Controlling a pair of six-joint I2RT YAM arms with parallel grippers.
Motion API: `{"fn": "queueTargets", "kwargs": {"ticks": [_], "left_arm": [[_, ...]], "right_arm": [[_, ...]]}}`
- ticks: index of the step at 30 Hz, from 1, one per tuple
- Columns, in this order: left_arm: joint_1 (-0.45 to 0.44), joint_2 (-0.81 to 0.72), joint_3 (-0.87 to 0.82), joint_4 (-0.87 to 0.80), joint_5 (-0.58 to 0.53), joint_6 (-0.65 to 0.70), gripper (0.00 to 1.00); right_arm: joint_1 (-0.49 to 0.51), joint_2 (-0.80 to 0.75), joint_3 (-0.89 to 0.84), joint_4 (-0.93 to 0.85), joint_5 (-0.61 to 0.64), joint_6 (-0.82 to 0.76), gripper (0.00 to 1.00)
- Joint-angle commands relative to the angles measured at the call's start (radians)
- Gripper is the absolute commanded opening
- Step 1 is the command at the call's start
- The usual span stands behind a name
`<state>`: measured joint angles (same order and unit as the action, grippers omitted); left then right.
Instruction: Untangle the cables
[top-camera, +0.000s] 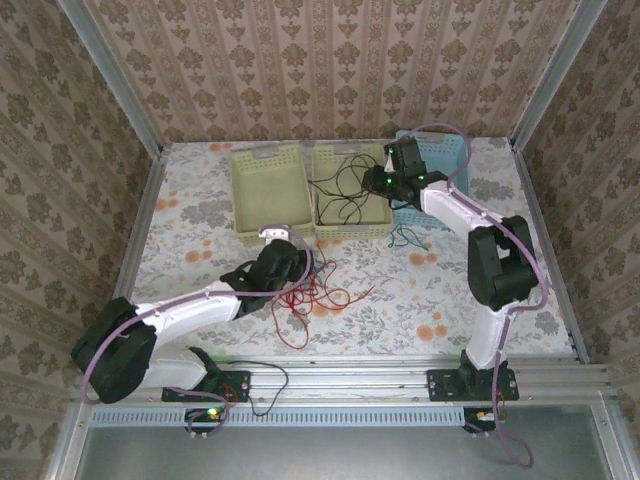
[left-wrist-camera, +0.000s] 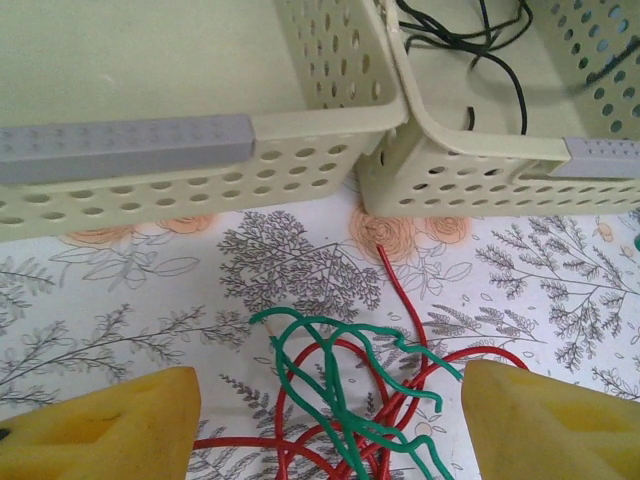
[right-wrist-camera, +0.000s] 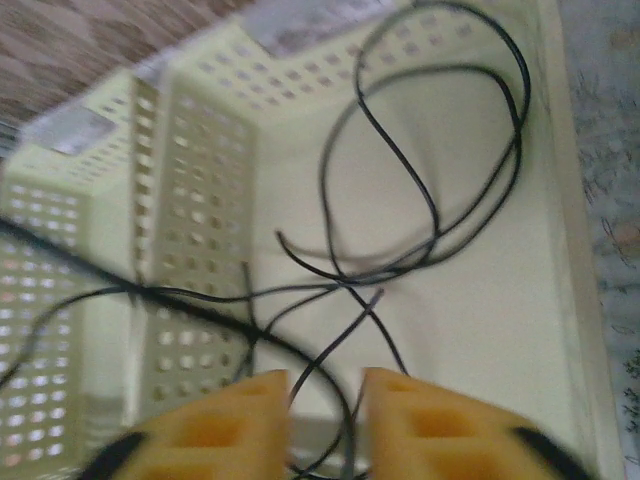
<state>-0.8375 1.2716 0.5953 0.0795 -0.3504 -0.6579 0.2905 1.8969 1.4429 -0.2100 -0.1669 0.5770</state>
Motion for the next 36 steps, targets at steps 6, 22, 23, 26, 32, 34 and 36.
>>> {"fn": "queueTargets", "kwargs": {"ticks": [6,22,23,26,32,34,36], "left_arm": [[0.037,-0.062,-0.036,-0.107,-0.027,-0.014,0.71],[0.043,0.018,-0.002,-0.067,0.002,-0.012,0.70],[0.044,0.018,-0.003,-0.069,0.000,-0.012,0.70],[0.045,0.012,-0.005,-0.081,-0.009,-0.018,0.71],[0.058,-0.016,-0.006,-0.127,-0.042,-0.036,0.71],[0.071,-0.045,-0.011,-0.146,-0.063,-0.051,0.71],[0.092,-0.090,-0.025,-0.153,-0.070,-0.057,0.71]], "right_arm": [[0.054,-0.198,-0.117,-0.125,0.160,-0.085,0.49],[0.067,-0.500,-0.464,-0.171,0.231,-0.103,0.50],[0.067,-0.500,-0.479,-0.170,0.227,-0.098,0.49],[0.067,-0.534,-0.507,-0.178,0.240,-0.090,0.49],[0.037,-0.530,-0.527,-0.194,0.285,-0.051,0.51],[0.009,-0.523,-0.526,-0.202,0.271,-0.033,0.51],[-0.026,-0.520,-0.528,-0.201,0.245,-0.018,0.51]]}}
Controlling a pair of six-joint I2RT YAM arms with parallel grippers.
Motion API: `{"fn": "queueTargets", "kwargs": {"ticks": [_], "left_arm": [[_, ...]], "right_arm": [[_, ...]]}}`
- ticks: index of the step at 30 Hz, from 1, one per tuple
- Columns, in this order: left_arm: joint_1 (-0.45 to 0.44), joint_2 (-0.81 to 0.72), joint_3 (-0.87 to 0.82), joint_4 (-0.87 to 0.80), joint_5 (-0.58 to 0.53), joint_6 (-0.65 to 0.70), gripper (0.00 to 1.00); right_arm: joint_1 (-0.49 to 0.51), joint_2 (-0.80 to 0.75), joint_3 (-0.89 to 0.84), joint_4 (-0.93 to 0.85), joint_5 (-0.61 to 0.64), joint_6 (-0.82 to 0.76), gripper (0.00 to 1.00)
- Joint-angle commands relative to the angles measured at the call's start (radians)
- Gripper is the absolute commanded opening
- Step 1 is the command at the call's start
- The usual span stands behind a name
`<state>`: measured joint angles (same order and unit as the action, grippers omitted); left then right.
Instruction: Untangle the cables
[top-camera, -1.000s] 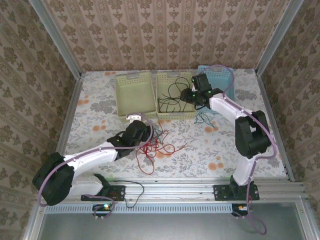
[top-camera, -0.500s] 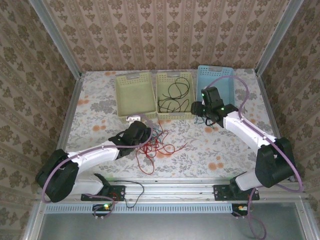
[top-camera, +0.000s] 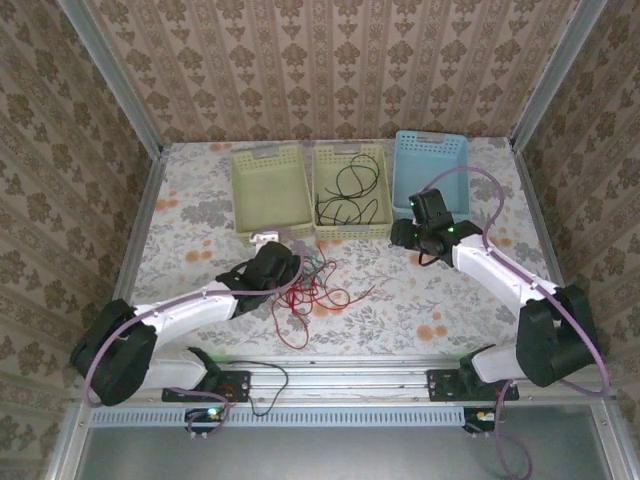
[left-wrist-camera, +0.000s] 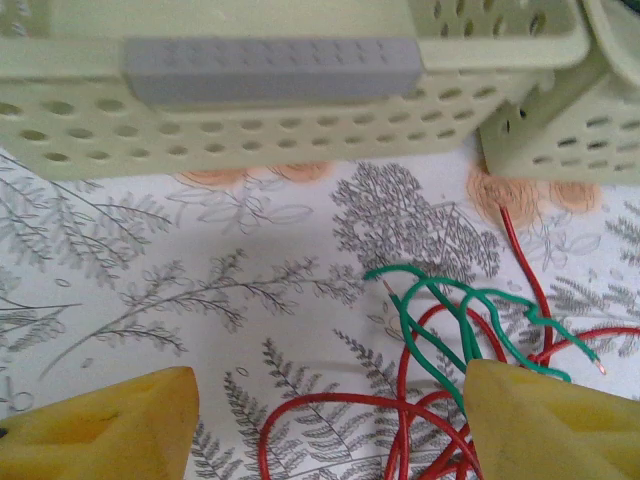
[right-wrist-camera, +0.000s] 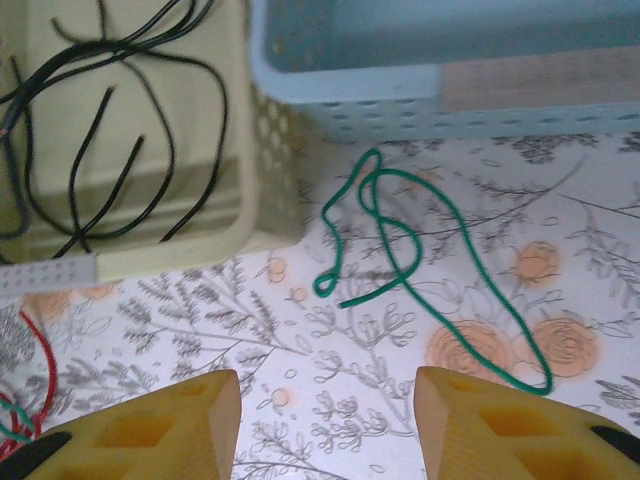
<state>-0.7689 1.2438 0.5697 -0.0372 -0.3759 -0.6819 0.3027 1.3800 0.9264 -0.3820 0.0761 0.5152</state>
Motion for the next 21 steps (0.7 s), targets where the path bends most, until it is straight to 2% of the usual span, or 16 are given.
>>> {"fn": "queueTargets", "kwargs": {"ticks": [1,12,21], "left_arm": [[0.031,-0.083,-0.007,-0.043,-0.049,-0.036,0.71],[0.150,-0.366,-0.100,-0.152,-0.117,-0.042,0.72],[0.187,-0.419,-0.143,-0.169,-0.082,-0.068,0.72]], "right_arm": [[-0.052,-0.004,-0.014,-0.029,-0.006,0.048,0.51],[-0.235,-0.028,-0.072,-0.028,-0.128,0.127,0.51],[-0.282,-0.004,-0.092,-0.028,-0.146,0.120,0.52]]}}
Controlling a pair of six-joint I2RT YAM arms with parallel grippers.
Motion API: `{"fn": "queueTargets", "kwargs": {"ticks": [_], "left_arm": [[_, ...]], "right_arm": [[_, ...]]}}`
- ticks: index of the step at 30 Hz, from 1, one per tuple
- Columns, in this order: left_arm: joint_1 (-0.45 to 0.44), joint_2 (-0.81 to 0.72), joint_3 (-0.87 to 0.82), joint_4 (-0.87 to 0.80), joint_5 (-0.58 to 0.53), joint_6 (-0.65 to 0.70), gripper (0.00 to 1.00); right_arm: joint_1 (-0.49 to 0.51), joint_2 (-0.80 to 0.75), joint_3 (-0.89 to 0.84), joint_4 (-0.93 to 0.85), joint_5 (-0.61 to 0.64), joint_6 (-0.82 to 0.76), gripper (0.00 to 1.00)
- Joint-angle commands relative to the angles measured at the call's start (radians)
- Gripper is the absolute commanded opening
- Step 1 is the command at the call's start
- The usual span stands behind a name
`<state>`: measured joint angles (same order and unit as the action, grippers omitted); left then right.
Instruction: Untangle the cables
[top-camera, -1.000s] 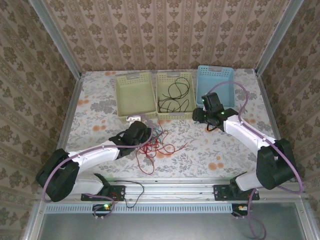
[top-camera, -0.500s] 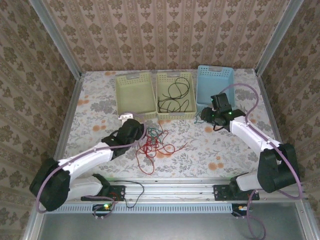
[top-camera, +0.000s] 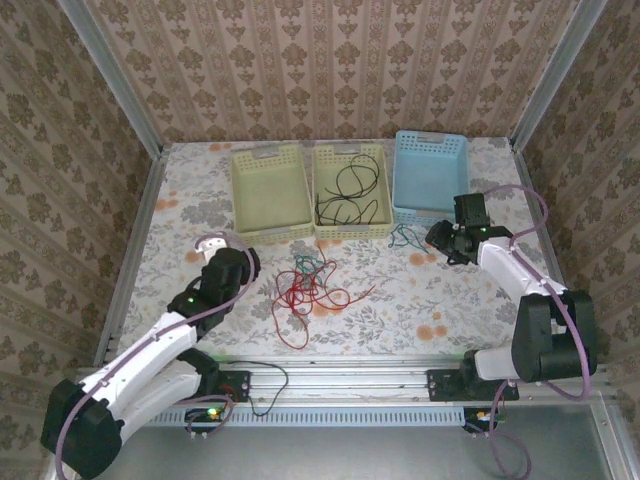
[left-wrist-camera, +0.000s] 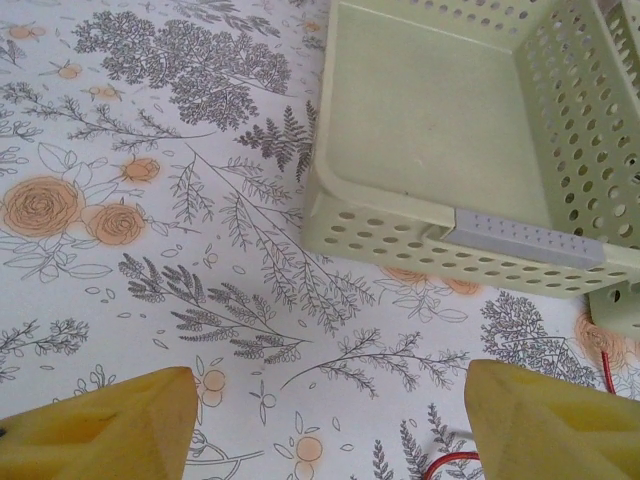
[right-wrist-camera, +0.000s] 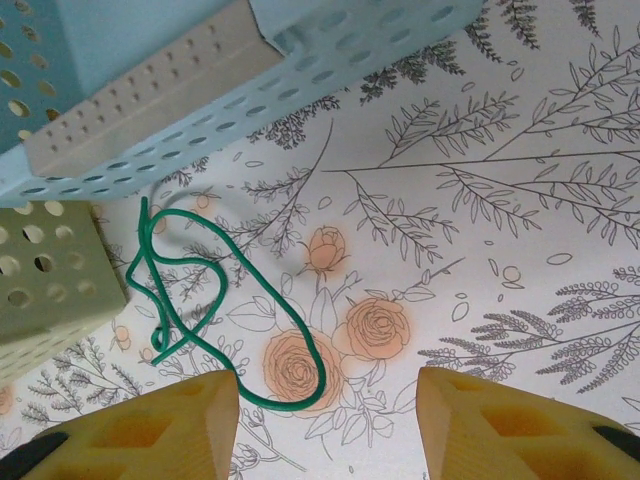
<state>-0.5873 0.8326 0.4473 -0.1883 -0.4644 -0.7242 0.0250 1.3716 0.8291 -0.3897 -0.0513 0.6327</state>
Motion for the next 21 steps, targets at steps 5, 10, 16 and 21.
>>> {"fn": "queueTargets", "kwargs": {"ticks": [5,10,16,21], "left_arm": [[0.006,0.031,-0.021,0.013,0.029,-0.032,0.72],[0.006,0.105,-0.019,0.062,0.069,-0.042,0.74],[-0.028,0.199,-0.018,0.128,0.098,-0.061,0.74],[-0.065,0.274,0.002,0.158,0.090,-0.064,0.74]], "right_arm": [[-0.004,0.042,0.014,0.001,0.005,-0.009,0.52],[-0.004,0.123,0.050,0.021,-0.022,-0.017,0.52],[0.036,0.185,0.065,0.051,-0.080,-0.018,0.51],[0.088,0.195,0.027,0.062,-0.096,-0.001,0.50]]}}
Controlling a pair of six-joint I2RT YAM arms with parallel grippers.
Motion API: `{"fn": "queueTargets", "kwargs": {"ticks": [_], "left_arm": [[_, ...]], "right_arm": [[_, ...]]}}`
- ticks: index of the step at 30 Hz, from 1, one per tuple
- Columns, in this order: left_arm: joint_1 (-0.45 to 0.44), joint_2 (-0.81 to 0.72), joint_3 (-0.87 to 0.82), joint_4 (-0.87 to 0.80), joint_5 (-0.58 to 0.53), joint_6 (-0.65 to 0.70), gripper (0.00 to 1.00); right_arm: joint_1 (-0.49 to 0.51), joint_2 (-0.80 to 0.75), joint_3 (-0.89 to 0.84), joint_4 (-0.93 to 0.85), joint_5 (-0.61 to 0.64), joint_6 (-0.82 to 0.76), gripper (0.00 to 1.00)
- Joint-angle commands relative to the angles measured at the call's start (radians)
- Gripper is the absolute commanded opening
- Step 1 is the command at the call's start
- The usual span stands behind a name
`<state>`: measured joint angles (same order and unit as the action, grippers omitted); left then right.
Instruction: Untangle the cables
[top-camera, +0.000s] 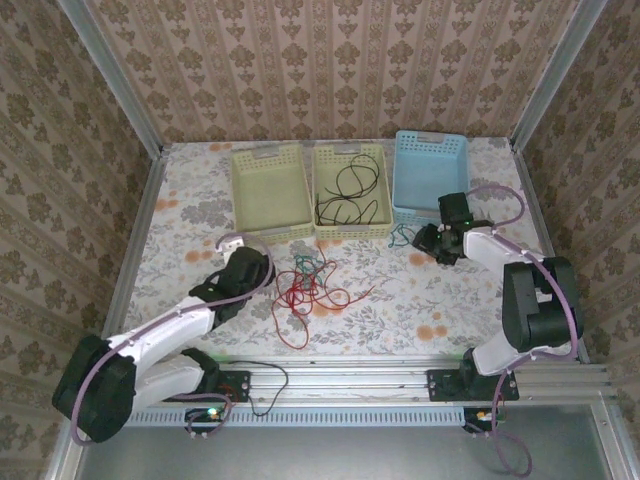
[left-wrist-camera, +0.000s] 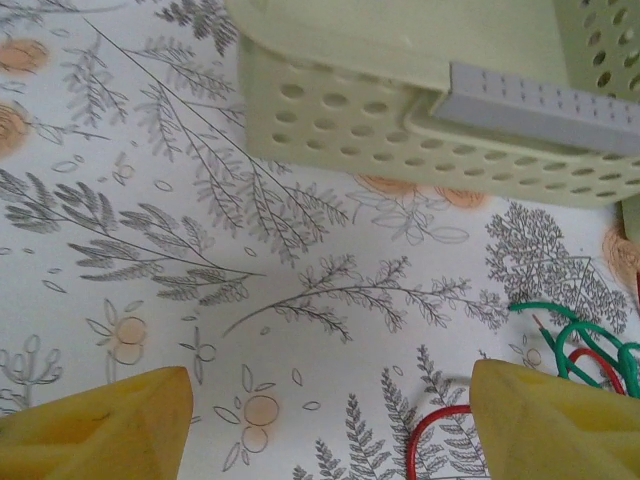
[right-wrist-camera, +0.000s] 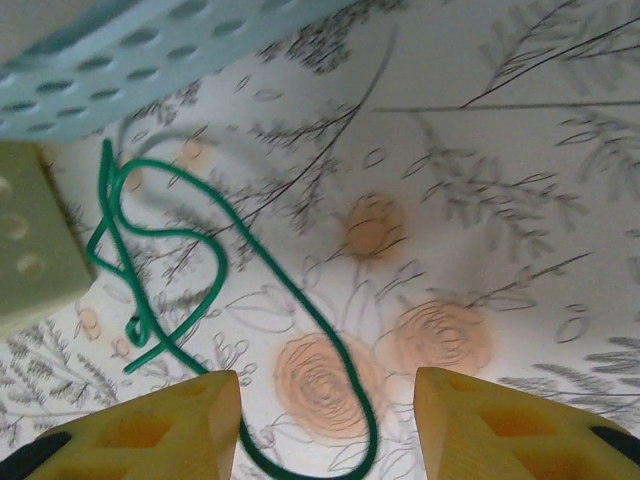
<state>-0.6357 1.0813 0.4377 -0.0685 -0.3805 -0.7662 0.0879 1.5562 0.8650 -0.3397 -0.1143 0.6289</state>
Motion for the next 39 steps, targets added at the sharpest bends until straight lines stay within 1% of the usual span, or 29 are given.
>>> {"fn": "queueTargets", "kwargs": {"ticks": [1,6,10,17,20,24,30,34,37,39], "left_arm": [[-0.023,0.038,0.015,0.044,0.005,-0.024,0.74],[-0.049,0.106,0.043,0.073,0.013,-0.021,0.74],[-0.060,0.144,0.065,0.081,0.015,-0.017,0.74],[-0.064,0.136,0.077,0.062,-0.007,-0.015,0.74],[-0.065,0.126,0.076,0.045,-0.018,-0.015,0.74],[-0.065,0.110,0.075,-0.004,-0.061,-0.057,0.76],[-0.074,0.045,0.084,-0.169,-0.226,-0.163,0.79],[-0.073,-0.001,0.081,-0.227,-0.262,-0.180,0.80],[-0.074,-0.021,0.073,-0.239,-0.267,-0.182,0.81],[-0.074,-0.023,0.069,-0.235,-0.258,-0.183,0.81]], "right_arm": [[0.035,0.010,-0.015,0.014,-0.045,0.005,0.50],[0.091,0.000,-0.035,-0.010,-0.087,-0.015,0.48],[0.110,-0.028,-0.041,-0.039,-0.071,-0.027,0.48],[0.110,-0.138,-0.019,-0.095,0.099,-0.066,0.50],[0.109,-0.146,0.017,-0.112,0.126,-0.098,0.51],[0.109,-0.090,0.063,-0.109,0.128,-0.127,0.51],[0.110,0.016,0.116,-0.080,0.102,-0.145,0.51],[0.121,0.079,0.147,-0.077,0.047,-0.156,0.49],[0.143,0.116,0.150,-0.073,0.042,-0.164,0.47],[0.152,0.143,0.151,-0.070,0.029,-0.160,0.42]]}}
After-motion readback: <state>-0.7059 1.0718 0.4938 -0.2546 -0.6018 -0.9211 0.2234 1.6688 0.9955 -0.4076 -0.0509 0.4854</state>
